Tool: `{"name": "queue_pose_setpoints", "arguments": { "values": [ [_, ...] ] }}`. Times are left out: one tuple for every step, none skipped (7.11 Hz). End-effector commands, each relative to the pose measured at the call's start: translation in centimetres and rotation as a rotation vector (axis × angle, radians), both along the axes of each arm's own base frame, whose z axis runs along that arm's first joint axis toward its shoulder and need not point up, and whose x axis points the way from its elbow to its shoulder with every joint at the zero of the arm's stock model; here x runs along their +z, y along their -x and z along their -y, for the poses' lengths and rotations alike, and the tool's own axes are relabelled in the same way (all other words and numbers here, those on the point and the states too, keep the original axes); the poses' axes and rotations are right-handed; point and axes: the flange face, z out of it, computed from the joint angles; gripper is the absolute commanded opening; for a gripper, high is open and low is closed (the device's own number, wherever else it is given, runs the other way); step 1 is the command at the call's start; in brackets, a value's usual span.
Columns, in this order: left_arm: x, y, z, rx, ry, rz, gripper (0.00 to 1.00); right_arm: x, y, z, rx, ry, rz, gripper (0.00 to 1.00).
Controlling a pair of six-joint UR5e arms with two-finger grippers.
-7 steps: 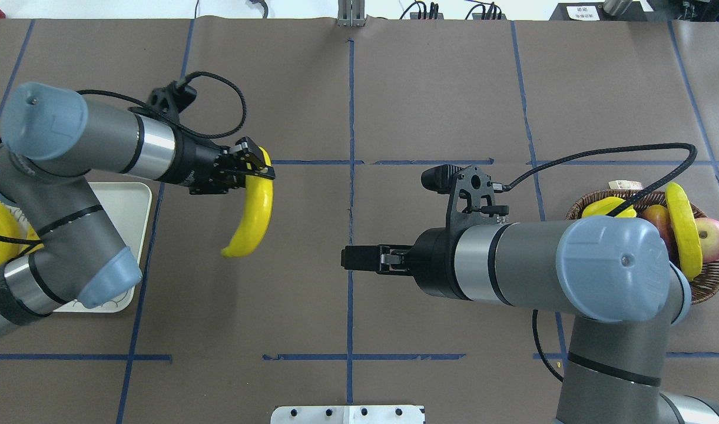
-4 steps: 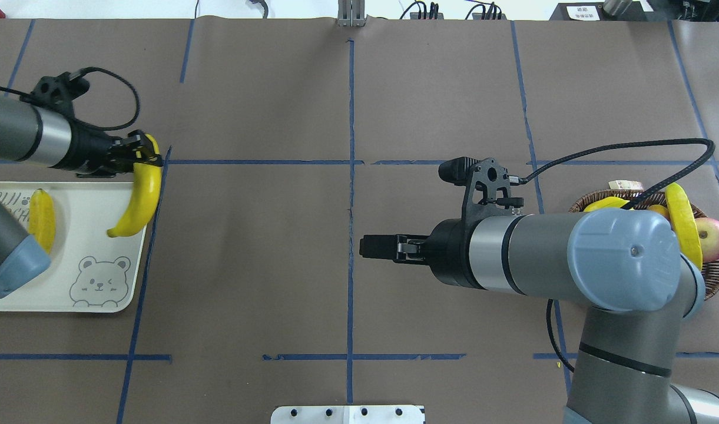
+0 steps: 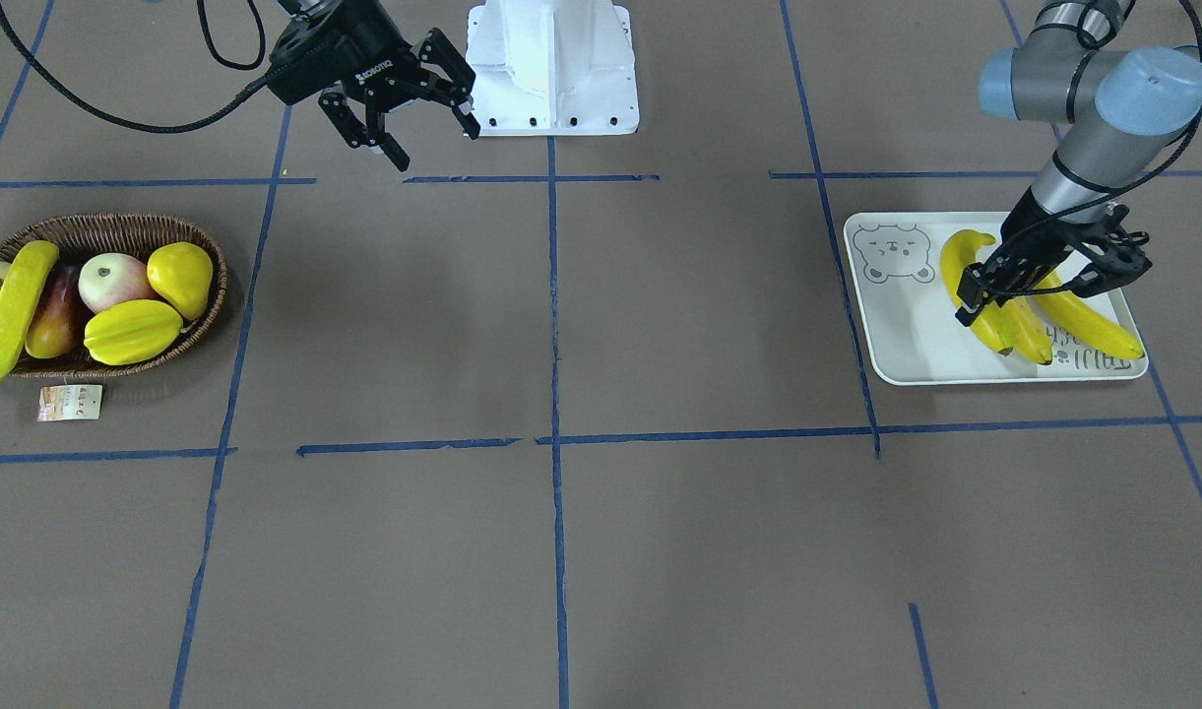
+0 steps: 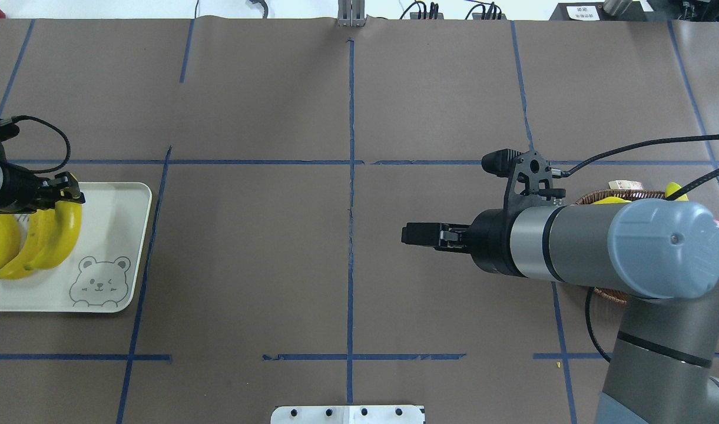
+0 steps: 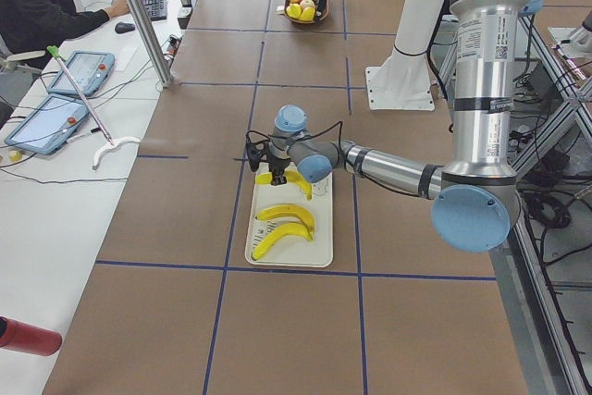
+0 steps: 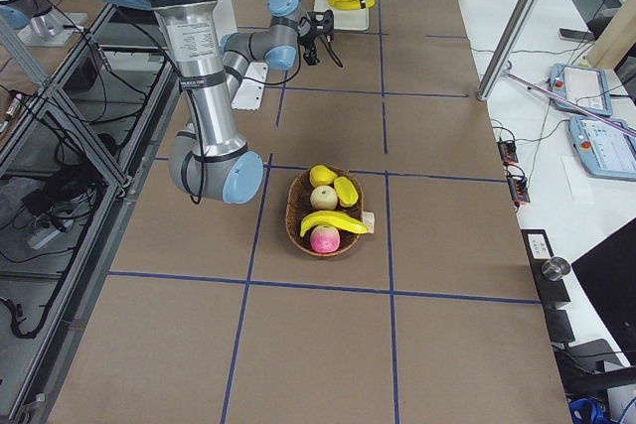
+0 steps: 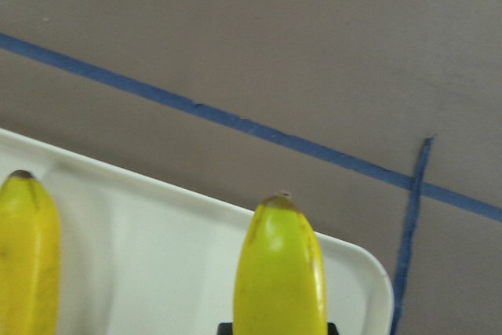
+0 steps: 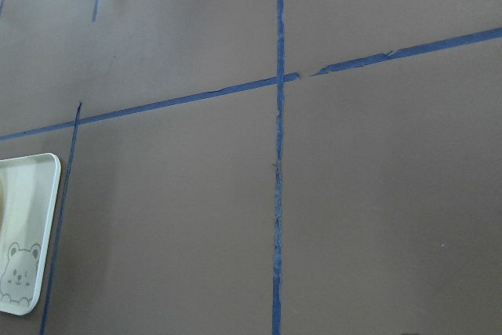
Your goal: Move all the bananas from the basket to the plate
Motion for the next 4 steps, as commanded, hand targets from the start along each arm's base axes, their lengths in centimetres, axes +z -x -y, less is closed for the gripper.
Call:
{"name": "queue_pose_setpoints", "arguments": {
  "values": [
    [1.9,0.5,-0.8,0.000,0.025,0.027,0.33,0.5,-0.7,0.4,0.008,0.006,-0.010,1.00],
    [2.2,0.7,-0.9,-0.018,0.006,0.045,0.99,1.9,-1.3,1.0,0.022,0.016,-0.037,1.00],
    [1.4,0.6,-0.8,-0.016,-0.005,0.035,1.00,3.5,-3.4,2.7,0.020,0.043,-0.061,1.00],
    [-0.2,0.5,-0.9,-0.012,-0.023,0.012,1.00,5.4,-6.3,4.2,-0.008,0.043,-0.092,1.00]
  ]
}}
